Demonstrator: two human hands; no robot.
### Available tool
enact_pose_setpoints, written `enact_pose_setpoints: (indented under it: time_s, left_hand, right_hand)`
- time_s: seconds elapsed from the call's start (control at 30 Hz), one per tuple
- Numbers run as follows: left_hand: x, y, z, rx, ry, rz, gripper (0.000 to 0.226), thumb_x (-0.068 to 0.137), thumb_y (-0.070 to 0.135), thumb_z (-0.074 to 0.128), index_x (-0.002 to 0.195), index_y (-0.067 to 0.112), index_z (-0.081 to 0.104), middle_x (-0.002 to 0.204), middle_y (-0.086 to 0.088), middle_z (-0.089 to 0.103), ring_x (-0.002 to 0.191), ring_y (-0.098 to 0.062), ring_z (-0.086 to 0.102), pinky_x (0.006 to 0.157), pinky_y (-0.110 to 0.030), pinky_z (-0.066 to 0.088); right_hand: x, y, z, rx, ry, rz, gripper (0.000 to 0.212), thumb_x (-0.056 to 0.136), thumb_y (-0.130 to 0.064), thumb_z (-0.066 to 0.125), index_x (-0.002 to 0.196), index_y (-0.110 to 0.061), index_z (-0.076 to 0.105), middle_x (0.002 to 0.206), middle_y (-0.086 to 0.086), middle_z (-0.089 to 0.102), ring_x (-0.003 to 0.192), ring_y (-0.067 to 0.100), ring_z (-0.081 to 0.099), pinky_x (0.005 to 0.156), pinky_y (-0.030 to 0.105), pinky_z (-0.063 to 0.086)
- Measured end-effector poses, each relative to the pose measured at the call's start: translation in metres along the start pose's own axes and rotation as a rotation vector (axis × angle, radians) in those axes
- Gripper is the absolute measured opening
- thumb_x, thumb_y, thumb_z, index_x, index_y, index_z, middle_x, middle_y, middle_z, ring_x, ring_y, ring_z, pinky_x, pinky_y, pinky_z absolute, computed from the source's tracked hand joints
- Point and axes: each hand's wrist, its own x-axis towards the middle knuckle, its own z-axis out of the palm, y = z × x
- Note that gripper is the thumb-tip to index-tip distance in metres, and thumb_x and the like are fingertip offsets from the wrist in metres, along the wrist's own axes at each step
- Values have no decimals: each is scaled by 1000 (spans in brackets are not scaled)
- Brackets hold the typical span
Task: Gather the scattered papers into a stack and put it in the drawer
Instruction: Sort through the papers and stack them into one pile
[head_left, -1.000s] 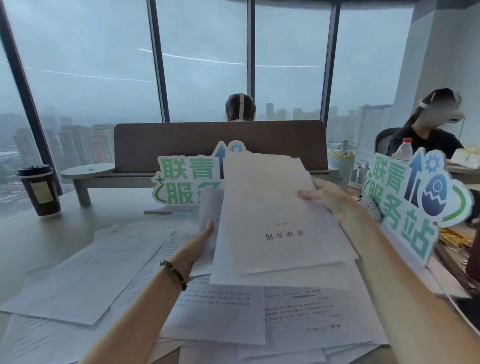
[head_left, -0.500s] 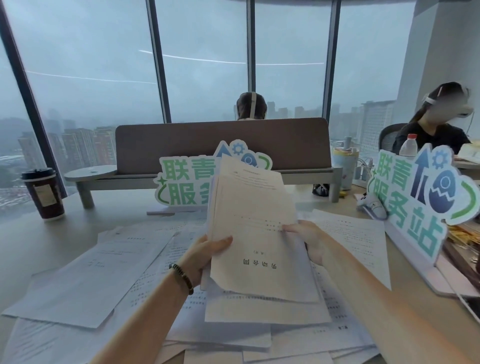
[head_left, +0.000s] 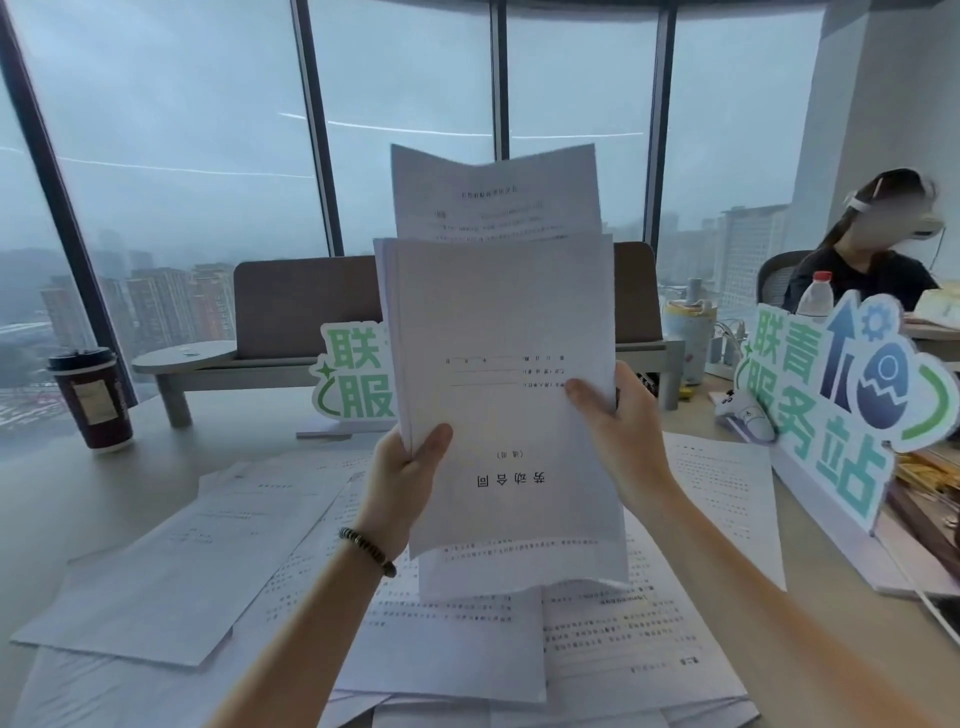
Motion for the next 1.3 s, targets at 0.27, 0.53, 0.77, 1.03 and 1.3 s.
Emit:
enact_pose_setpoints:
  time_s: [0.27, 0.53, 0.77, 1.03, 1.3]
  left_hand:
    - [-1, 2, 4, -50, 40, 32, 14, 95, 15, 59, 101, 21, 71, 96, 1, 77, 94, -20, 72, 79, -37, 59]
    - [-6, -4, -1, -159, -88, -196, 20, 92, 12, 61, 109, 10, 70, 100, -11, 76, 88, -26, 74, 74, -40, 59]
    - [-6, -8, -5, -188, -49, -225, 17, 90, 12, 63, 106, 11, 72, 100, -11, 76, 89, -26, 74, 80, -43, 59]
    - [-5, -7, -8, -168, -67, -228, 23, 90, 17, 64, 111, 7, 70, 102, -12, 76, 93, -28, 73, 79, -40, 60]
    - [-4, -9, -10, -173, -87, -241, 25, 89, 16, 65, 113, 8, 70, 105, -12, 75, 97, -30, 72, 86, -45, 57]
  right_hand:
    - [-11, -3, 8, -11, 7, -130, 19, 98, -38, 58, 106, -21, 52, 99, -9, 68, 93, 21, 66, 81, 53, 55]
    - [-12, 10, 9, -21, -66, -15, 22, 98, -31, 60, 117, -31, 49, 105, -13, 69, 92, 6, 69, 71, 23, 56]
    - [-11, 7, 11, 32, -62, 22, 38, 97, -29, 60, 129, -35, 41, 111, -4, 68, 96, 9, 68, 66, 18, 52]
    - [20, -26, 12, -15, -40, -167, 85, 94, -22, 65, 152, -46, 9, 135, -26, 50, 128, 5, 48, 112, 32, 38]
    - [58, -58, 10, -267, -90, -398, 88, 91, -21, 67, 154, -47, 12, 131, -15, 44, 112, 5, 40, 101, 30, 30]
